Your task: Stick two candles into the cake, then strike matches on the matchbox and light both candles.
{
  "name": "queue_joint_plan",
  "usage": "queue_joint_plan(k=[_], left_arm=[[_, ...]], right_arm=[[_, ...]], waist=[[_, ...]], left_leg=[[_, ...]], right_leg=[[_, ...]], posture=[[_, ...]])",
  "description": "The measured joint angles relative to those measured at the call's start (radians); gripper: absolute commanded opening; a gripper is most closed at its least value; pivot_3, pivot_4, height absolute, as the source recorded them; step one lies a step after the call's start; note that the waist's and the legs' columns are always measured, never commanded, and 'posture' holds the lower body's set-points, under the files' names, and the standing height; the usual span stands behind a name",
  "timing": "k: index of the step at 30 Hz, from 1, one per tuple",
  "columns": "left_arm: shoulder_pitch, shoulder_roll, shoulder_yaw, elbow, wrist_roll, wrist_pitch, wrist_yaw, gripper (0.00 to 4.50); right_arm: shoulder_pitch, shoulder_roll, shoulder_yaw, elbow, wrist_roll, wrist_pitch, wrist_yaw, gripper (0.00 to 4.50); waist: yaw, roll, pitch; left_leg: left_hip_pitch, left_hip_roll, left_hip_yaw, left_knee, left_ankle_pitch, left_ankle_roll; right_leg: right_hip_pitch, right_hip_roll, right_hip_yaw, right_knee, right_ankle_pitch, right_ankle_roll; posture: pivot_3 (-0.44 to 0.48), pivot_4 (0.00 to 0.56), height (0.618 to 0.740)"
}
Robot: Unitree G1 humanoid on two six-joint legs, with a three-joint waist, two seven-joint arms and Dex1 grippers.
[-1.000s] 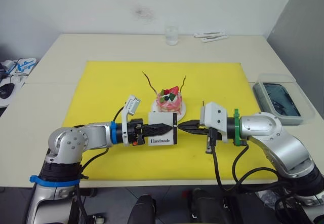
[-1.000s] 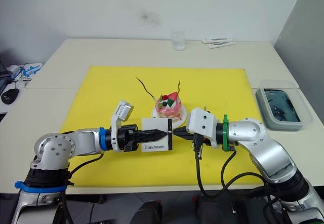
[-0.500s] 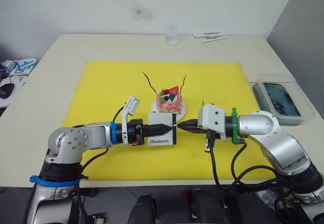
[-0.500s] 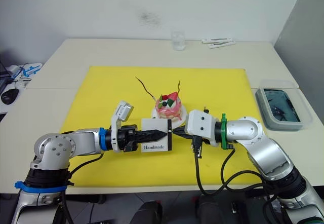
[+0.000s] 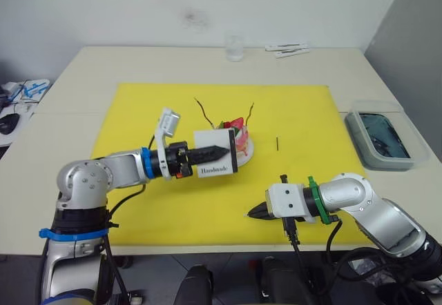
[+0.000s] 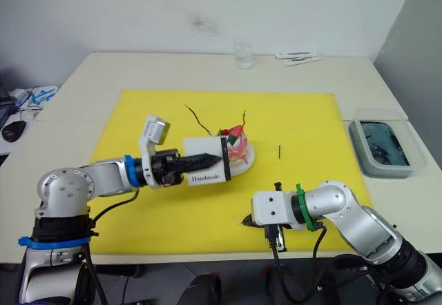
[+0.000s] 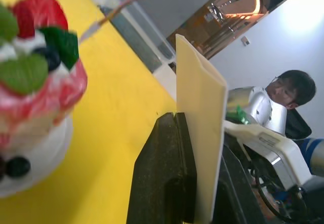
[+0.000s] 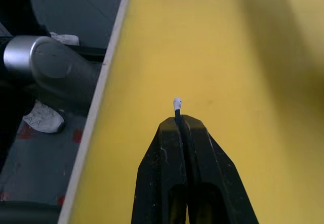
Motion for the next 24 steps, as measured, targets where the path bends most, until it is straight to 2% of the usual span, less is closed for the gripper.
queue_joint_plan(k=[6, 17, 24], left_arm=[[0.053, 0.039, 0.0, -0.024, 0.0, 0.025, -0.016, 0.0], [0.114, 0.04, -0.011, -0.115, 0.012, 0.013, -0.018, 0.0], [0.128, 0.053, -0.024, -0.117, 0.042, -0.013, -0.037, 0.0]], right_arm=[[-0.056, 0.021, -0.072, 0.0, 0.061, 0.054, -0.006, 0.02], [-0.113, 0.054, -0.149, 0.015, 0.135, 0.141, -0.037, 0.02], [-0.142, 0.076, -0.155, 0.016, 0.175, 0.209, -0.069, 0.02]], waist=[[0.0, 0.0, 0.0], [0.008, 0.0, 0.0], [0.006, 0.0, 0.0]], left_leg=[[0.0, 0.0, -0.002, 0.0, 0.0, 0.0], [-0.001, 0.0, -0.002, 0.0, 0.0, 0.0], [-0.001, 0.0, -0.001, 0.0, 0.0, 0.0]], right_leg=[[0.0, 0.0, -0.001, 0.001, 0.0, 0.0], [0.0, 0.0, -0.001, 0.001, 0.0, 0.0], [0.0, 0.0, 0.0, 0.0, 0.0, -0.001]], posture=[[0.0, 0.15, 0.74], [0.0, 0.15, 0.74], [0.0, 0.15, 0.74]])
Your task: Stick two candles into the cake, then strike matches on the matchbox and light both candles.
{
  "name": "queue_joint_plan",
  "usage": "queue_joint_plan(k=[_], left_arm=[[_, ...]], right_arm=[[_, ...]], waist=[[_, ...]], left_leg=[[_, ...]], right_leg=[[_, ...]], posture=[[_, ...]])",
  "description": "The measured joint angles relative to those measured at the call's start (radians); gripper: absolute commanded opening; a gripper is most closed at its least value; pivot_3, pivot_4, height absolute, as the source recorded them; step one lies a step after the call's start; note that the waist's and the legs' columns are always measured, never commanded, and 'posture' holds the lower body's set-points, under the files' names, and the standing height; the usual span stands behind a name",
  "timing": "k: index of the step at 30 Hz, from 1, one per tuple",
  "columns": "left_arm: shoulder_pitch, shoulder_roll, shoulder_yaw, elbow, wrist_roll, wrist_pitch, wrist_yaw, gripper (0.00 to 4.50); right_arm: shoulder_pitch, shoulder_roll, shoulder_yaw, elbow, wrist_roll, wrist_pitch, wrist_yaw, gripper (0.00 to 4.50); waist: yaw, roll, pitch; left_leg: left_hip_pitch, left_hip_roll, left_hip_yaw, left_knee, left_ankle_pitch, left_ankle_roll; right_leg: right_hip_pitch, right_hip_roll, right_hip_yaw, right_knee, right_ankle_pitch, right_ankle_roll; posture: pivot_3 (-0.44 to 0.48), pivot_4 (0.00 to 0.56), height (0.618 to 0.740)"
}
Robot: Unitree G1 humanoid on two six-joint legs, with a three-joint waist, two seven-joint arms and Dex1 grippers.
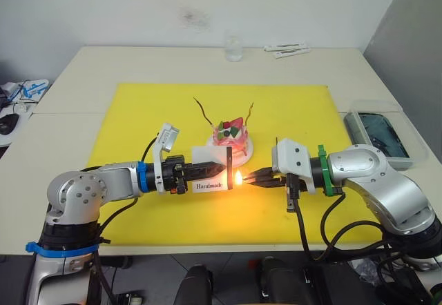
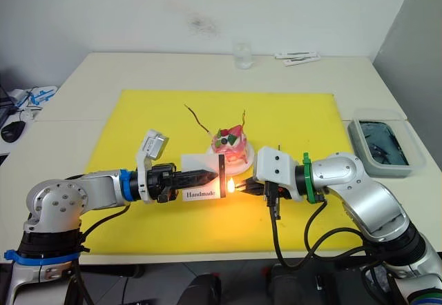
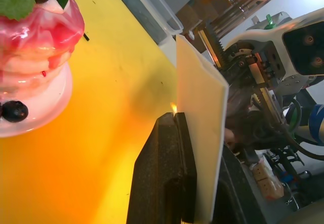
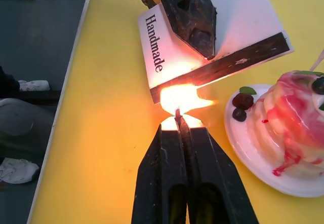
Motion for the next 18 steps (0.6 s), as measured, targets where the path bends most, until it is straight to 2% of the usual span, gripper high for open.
queue_joint_plan(k=[5, 10, 18], left_arm=[[0.104, 0.079, 0.004, 0.022, 0.086, -0.055, -0.04, 0.0], [0.175, 0.091, 0.016, 0.032, 0.108, -0.078, -0.061, 0.0], [0.211, 0.076, 0.028, 0.0, 0.114, -0.092, -0.054, 0.0]], right_arm=[[-0.067, 0.037, -0.022, 0.006, 0.028, 0.052, -0.031, 0.02], [-0.135, 0.104, -0.032, 0.032, 0.041, 0.098, -0.084, 0.02], [-0.272, 0.318, -0.006, 0.162, 0.002, 0.197, -0.288, 0.02]], waist=[[-0.008, 0.0, 0.0], [-0.001, 0.0, 0.0], [0.0, 0.0, 0.0]], left_leg=[[0.0, 0.001, 0.0, -0.001, 0.0, 0.0], [0.0, 0.001, 0.0, 0.0, 0.0, 0.0], [0.0, 0.001, -0.001, -0.001, 0.0, 0.0]], right_leg=[[-0.001, 0.0, 0.0, 0.001, 0.0, -0.001], [0.0, 0.0, -0.001, 0.001, 0.0, -0.001], [-0.001, 0.0, -0.001, 0.001, 0.0, -0.003]], posture=[[0.0, 0.15, 0.74], [0.0, 0.15, 0.74], [0.0, 0.15, 0.74]])
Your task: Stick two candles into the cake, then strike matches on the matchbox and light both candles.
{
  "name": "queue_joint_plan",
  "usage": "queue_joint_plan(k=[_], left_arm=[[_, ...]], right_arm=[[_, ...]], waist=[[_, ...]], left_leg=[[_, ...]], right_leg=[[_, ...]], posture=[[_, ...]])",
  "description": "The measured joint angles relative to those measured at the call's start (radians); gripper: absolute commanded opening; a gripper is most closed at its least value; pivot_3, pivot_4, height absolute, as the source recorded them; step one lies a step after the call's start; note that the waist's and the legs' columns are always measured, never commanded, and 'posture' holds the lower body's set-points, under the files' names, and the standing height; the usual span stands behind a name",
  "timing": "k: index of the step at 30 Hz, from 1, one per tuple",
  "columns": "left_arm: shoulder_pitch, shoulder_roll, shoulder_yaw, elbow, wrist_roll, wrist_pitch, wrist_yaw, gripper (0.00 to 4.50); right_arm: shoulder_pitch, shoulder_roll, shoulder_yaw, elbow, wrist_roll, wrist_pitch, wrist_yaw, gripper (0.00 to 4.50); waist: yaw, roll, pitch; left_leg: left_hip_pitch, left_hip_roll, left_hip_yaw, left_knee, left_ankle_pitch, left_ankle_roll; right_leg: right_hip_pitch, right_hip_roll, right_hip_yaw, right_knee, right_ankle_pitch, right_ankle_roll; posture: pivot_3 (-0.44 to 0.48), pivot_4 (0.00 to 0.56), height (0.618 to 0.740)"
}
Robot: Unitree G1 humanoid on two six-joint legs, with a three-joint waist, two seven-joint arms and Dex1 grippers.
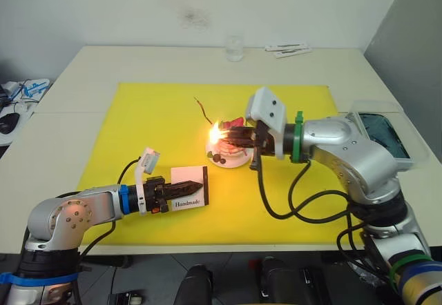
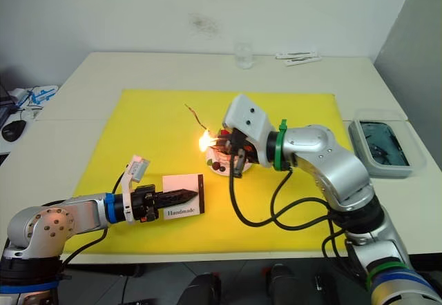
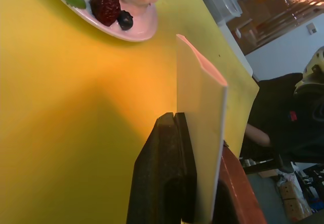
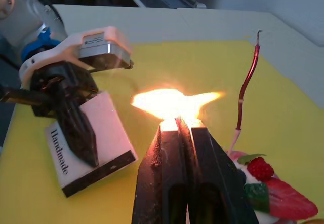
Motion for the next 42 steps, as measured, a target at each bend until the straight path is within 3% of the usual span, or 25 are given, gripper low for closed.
queue_joint_plan(k=[6, 18, 42], left_arm=[[0.003, -0.018, 0.001, -0.009, 0.0, 0.0, 0.017, 0.0], [0.002, -0.034, 0.001, -0.028, 0.0, 0.001, 0.018, 0.0], [-0.001, -0.037, 0.001, -0.028, -0.001, 0.003, 0.017, 0.0]], right_arm=[[-0.037, 0.146, 0.008, 0.058, -0.041, 0.049, -0.156, 0.02], [-0.064, 0.263, -0.053, 0.135, -0.038, 0.088, -0.28, 0.02], [-0.077, 0.344, -0.104, 0.164, -0.002, 0.143, -0.358, 0.02]], waist=[[0.0, 0.0, 0.0], [-0.003, 0.0, 0.0], [-0.008, 0.001, 0.0]], left_leg=[[0.0, 0.0, 0.0, 0.0, 0.0, 0.0], [0.0, 0.0, 0.0, 0.0, 0.0, 0.0], [0.0, 0.0, 0.0, -0.001, 0.0, 0.0]], right_leg=[[0.0, 0.0, 0.0, 0.0, 0.0, -0.001], [-0.001, 0.0, 0.0, 0.001, 0.0, 0.0], [-0.001, 0.0, 0.0, 0.0, 0.0, 0.0]], posture=[[0.0, 0.15, 0.74], [0.0, 0.15, 0.74], [0.0, 0.15, 0.74]])
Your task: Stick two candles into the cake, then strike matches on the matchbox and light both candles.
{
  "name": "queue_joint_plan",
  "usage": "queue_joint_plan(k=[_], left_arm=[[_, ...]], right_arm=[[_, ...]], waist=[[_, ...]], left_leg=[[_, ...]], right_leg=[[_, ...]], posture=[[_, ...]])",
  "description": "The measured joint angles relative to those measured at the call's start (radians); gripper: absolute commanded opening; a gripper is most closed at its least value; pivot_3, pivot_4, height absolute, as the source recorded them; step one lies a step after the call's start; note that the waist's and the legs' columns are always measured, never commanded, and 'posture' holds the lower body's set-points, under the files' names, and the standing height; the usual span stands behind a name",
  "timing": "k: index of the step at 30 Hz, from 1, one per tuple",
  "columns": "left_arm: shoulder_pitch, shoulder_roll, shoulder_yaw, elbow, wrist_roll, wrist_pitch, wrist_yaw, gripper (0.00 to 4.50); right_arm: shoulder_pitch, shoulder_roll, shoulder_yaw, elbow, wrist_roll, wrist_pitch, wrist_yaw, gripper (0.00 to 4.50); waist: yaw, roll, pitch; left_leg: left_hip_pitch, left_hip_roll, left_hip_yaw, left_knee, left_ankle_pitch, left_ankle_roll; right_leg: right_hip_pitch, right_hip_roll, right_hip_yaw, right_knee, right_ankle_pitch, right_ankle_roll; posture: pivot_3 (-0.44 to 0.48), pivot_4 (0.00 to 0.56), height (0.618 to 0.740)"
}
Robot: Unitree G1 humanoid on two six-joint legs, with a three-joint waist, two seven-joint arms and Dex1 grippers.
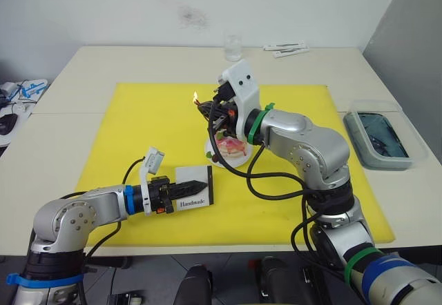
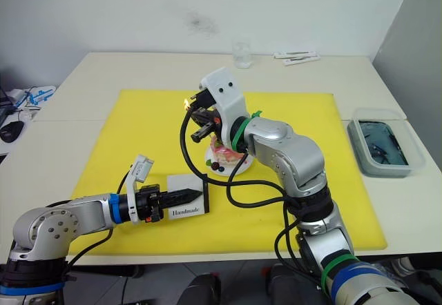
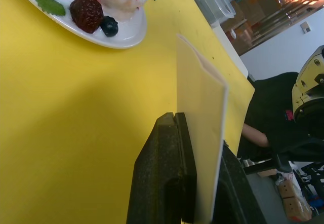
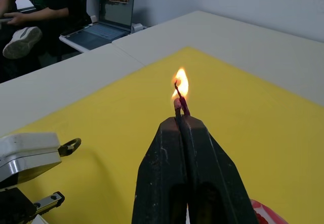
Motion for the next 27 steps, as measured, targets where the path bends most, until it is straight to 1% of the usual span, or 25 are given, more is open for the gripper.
queue_joint_plan(k=[27], left_arm=[[0.0, 0.0, 0.0, 0.0, 0.0, 0.002, 0.0, 0.0]], right_arm=[[0.002, 0.009, 0.0, 0.002, 0.008, 0.011, -0.001, 0.02]], waist=[[-0.001, 0.0, 0.0]], left_leg=[[0.0, 0.0, 0.0, -0.001, 0.0, 0.0]], right_leg=[[0.0, 0.0, 0.0, -0.001, -0.001, 0.0]], posture=[[0.0, 0.15, 0.74]])
